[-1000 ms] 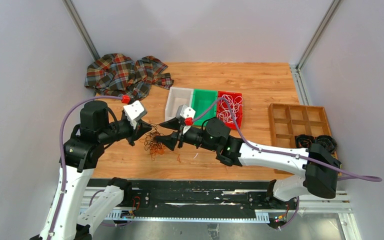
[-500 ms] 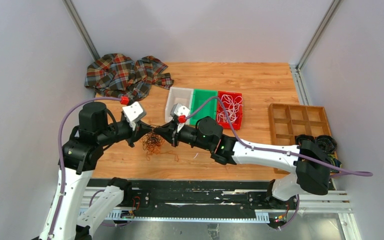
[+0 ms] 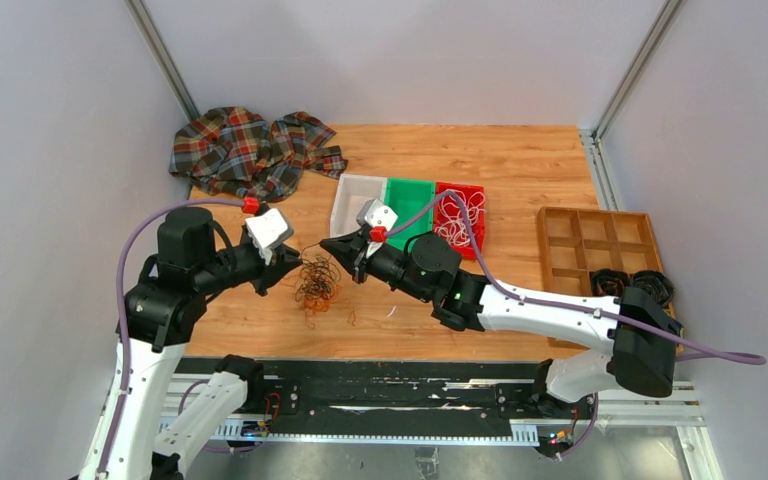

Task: Untangle the cables
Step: Untie the cable.

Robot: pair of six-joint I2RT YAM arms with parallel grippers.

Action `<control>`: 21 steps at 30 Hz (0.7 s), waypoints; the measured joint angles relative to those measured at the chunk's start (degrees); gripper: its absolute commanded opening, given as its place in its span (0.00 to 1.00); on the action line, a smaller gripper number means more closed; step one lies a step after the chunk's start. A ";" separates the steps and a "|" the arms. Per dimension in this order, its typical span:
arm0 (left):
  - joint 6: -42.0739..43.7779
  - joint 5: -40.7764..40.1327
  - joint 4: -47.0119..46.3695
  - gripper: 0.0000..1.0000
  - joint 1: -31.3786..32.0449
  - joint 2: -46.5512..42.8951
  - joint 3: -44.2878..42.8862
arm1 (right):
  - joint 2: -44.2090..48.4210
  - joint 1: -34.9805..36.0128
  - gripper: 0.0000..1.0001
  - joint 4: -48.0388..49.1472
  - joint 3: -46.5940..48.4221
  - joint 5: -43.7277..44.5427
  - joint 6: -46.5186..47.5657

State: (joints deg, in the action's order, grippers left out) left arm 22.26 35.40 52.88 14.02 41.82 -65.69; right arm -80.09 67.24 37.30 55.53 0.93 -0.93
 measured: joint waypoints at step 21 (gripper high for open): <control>-3.43 8.37 -2.36 0.48 0.00 -0.68 2.01 | 1.88 0.70 0.01 -4.68 2.71 -0.48 1.33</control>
State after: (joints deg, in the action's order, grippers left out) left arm 18.83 43.77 50.52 14.02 41.15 -63.68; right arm -78.22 67.94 32.62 58.24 0.45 0.40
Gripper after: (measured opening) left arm 0.732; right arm 0.008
